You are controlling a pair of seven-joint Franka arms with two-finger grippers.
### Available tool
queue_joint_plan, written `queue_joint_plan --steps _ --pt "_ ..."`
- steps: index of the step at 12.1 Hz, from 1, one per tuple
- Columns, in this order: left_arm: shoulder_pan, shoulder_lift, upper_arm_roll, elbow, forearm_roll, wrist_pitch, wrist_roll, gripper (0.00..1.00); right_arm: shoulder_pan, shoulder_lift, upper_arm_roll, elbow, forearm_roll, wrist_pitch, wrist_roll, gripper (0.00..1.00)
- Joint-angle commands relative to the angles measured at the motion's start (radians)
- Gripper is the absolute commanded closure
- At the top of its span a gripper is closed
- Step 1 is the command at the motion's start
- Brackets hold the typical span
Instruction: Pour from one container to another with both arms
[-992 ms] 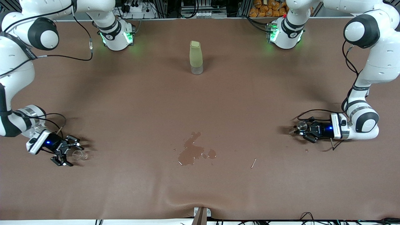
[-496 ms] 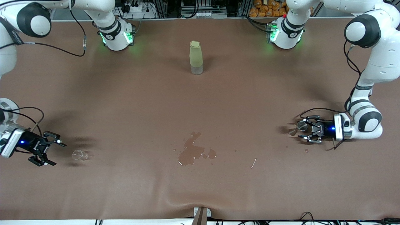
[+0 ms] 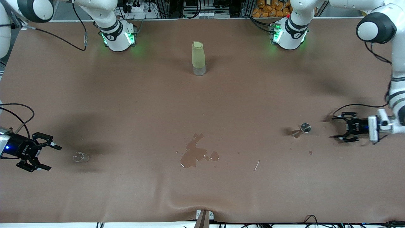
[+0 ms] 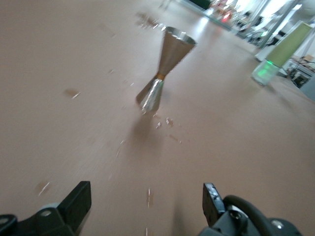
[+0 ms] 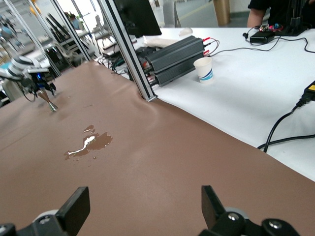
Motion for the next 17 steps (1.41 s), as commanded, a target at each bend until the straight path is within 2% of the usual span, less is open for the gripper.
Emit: queue_joint_plan --steps 1,4,8,9,11,13,14,16,17 --pt "-0.040 -0.101 0.010 0.007 0.073 0.010 -0.273 0.00 0.051 -0.114 -0.006 -0.039 -0.132 0.026 0.172 0.00" --pt "-0.108 -0.225 0.012 0.007 0.144 0.010 -0.621 0.00 0.094 -0.231 -0.006 -0.071 -0.281 0.064 0.347 0.00" --pt "-0.253 -0.418 0.012 0.005 0.302 0.022 -1.138 0.00 0.163 -0.406 -0.006 -0.203 -0.483 0.126 0.595 0.00" --pt "-0.295 -0.458 0.012 0.005 0.347 0.025 -1.280 0.00 0.178 -0.453 -0.006 -0.235 -0.534 0.126 0.669 0.00" --pt "-0.410 -0.542 0.003 0.004 0.526 0.025 -1.586 0.00 0.196 -0.556 -0.003 -0.304 -0.665 0.117 0.843 0.00" --pt "-0.499 -0.599 0.001 0.000 0.602 0.025 -1.782 0.00 0.207 -0.675 0.002 -0.390 -0.814 0.104 1.014 0.00" --pt "-0.521 -0.616 0.000 0.000 0.630 0.025 -1.890 0.00 0.244 -0.722 -0.015 -0.415 -0.879 0.063 1.110 0.00" --pt "-0.575 -0.656 -0.006 -0.004 0.690 0.022 -2.036 0.00 0.366 -0.748 -0.128 -0.409 -0.974 -0.044 1.294 0.00" --pt "-0.572 -0.693 -0.025 -0.031 0.702 0.024 -2.055 0.00 0.379 -0.774 -0.132 -0.410 -1.025 -0.070 1.367 0.00"
